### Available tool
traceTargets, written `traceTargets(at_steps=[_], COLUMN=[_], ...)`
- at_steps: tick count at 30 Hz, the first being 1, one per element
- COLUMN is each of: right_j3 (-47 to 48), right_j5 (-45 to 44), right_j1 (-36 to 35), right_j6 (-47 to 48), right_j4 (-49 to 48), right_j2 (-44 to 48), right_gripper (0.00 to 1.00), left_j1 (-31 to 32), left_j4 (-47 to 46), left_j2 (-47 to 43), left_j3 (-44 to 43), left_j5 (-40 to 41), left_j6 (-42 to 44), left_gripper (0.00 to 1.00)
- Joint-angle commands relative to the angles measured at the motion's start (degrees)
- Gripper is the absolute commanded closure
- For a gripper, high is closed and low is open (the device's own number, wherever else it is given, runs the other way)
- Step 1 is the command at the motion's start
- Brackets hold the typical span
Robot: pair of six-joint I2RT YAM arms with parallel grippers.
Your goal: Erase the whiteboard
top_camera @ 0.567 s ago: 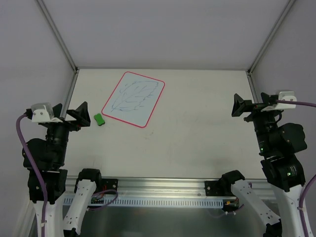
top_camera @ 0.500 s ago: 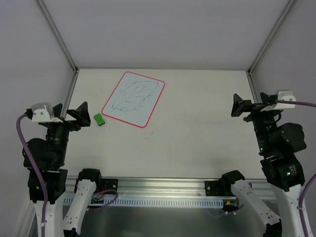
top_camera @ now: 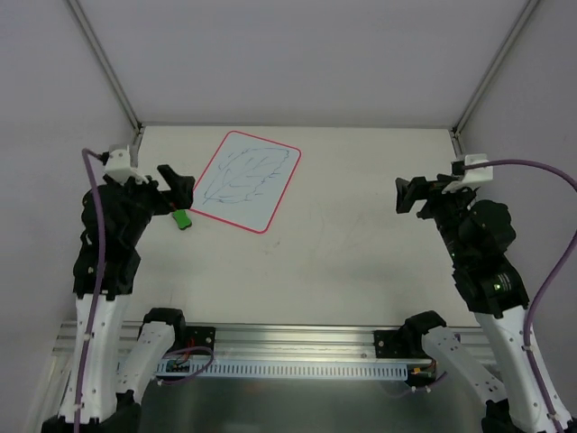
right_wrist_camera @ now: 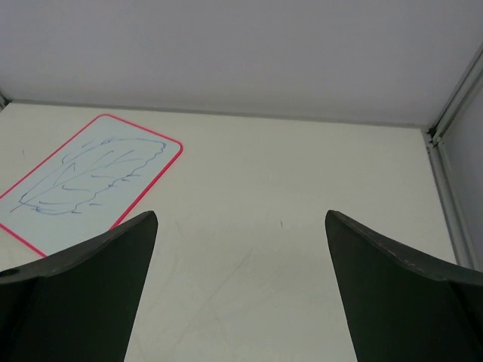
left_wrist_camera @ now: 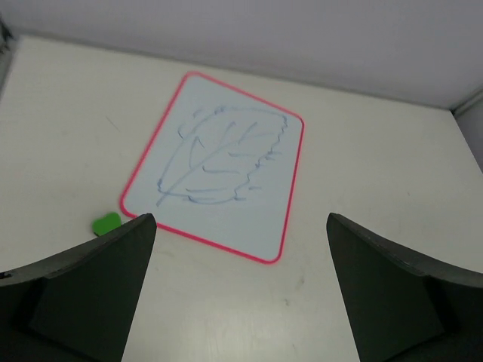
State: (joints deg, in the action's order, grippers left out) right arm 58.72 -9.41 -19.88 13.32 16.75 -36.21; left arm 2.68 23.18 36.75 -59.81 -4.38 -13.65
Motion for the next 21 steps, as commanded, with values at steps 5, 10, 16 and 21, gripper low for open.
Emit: traceTargets(at_steps=[5, 10, 16, 21], right_j3=[-5.27, -7.04, -9.93, -11.96], right_j5=[6.33, 10.88, 15.12, 14.25], right_j1=[-0.25, -0.25, -0.34, -0.34], right_j6=[-7.87, -11.91, -14.81, -14.55], right_j4=[-1.55, -1.46, -2.95, -3.66], right_j2=[-8.87, -14.76, -19.69, -20.31], right_gripper=[0.01, 0.01, 0.01, 0.01], left_j1=[9.61, 14.72, 19.38, 23.33], left_j4=[0.38, -0.24, -0.77, -1.29], left_j2=[28.32, 45.66, 62.63, 71.87], left_j3=[-2.57, -10.49, -18.4, -20.7], left_j5=[-2.0, -1.42, 0.6, 1.66], left_j6=[-8.15, -10.78, -12.36, -13.07], left_gripper=[0.01, 0.01, 0.07, 0.21])
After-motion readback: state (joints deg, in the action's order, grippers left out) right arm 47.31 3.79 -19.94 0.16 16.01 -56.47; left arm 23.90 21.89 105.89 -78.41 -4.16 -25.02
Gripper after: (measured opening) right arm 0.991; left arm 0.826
